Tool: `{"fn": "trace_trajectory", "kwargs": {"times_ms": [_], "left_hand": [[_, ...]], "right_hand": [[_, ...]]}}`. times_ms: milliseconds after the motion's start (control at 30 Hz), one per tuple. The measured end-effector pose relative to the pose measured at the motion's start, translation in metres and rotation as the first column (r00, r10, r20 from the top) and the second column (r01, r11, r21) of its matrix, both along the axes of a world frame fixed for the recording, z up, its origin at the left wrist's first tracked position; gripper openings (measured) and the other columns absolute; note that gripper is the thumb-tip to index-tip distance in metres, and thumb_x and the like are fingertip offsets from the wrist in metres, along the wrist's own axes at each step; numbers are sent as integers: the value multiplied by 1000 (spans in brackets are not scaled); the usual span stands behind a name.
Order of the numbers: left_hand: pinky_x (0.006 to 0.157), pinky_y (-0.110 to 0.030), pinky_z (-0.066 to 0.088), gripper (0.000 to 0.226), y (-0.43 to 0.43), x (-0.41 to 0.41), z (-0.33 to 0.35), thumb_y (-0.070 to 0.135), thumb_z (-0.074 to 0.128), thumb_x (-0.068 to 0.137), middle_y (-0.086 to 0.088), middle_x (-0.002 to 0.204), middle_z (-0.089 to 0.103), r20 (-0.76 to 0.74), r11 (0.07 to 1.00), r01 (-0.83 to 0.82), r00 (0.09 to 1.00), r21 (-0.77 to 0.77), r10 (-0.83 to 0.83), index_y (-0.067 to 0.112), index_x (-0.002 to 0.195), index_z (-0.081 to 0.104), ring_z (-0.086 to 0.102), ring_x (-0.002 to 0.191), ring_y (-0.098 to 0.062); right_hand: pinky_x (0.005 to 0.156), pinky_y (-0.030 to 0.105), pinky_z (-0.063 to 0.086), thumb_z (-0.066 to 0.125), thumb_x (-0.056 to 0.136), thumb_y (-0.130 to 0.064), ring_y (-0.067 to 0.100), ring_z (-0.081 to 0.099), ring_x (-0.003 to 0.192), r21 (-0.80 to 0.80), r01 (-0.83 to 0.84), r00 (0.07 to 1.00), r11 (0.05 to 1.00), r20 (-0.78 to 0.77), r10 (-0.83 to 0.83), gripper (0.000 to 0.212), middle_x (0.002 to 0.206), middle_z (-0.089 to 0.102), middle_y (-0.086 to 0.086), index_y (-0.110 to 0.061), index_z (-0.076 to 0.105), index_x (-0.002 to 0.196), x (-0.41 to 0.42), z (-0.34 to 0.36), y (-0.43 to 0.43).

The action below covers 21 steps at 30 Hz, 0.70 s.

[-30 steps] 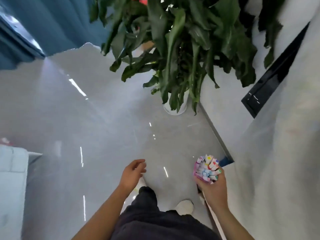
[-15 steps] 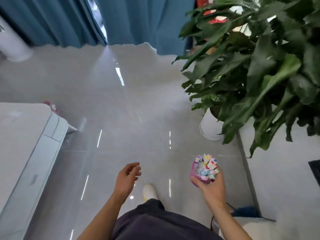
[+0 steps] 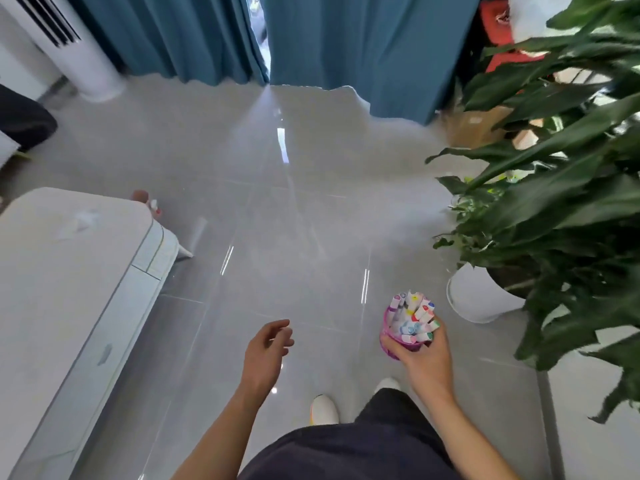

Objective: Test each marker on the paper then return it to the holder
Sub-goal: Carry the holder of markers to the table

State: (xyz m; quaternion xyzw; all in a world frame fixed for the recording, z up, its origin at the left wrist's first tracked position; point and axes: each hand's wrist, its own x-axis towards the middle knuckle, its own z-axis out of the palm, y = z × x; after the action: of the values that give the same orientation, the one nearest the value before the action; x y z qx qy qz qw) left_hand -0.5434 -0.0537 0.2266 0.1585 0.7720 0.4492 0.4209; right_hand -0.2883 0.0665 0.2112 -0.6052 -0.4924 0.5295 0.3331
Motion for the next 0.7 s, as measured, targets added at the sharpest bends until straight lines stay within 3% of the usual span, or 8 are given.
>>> {"fn": "trace_trajectory", "kwargs": {"times_ms": [100,233,400,700], "left_hand": [[87,-36,58,17,16,-15,-2,23,59,100,2,100,75,-2,998,-58,998,6,58,26,113,71,73,89,-10],[85,-34,58,16,46,-34,-7,25,61,99,4,97,75,4,991,-134,991,9,134,30,109,72,73,89,-10],[83,-32,57,16,108,-62,-9,26,62,98,8,95,76,-8,979,-202,979,13,202,30,111,71,73,89,-10],[82,-33,58,16,228,-106,0,18,64,97,1,95,75,-51,922,-386,921,20,387,27,106,73,73,87,-14]], "right_hand": [[89,35,58,100,61,-12,9,74,102,-31,-39,999,999,-1,39,79,116,74,-10,-52,57,114,-25,0,30],[74,14,55,100,63,-18,-6,71,93,-45,-102,994,994,29,103,77,112,72,-18,-55,54,112,-60,-5,82],[66,7,52,100,63,-15,-10,70,88,-52,-206,977,977,36,208,77,111,71,-17,-52,52,112,-104,-10,166],[76,18,55,100,62,-21,-3,72,95,-12,-394,918,919,50,394,77,108,71,-28,-56,55,114,-162,-3,316]]}}
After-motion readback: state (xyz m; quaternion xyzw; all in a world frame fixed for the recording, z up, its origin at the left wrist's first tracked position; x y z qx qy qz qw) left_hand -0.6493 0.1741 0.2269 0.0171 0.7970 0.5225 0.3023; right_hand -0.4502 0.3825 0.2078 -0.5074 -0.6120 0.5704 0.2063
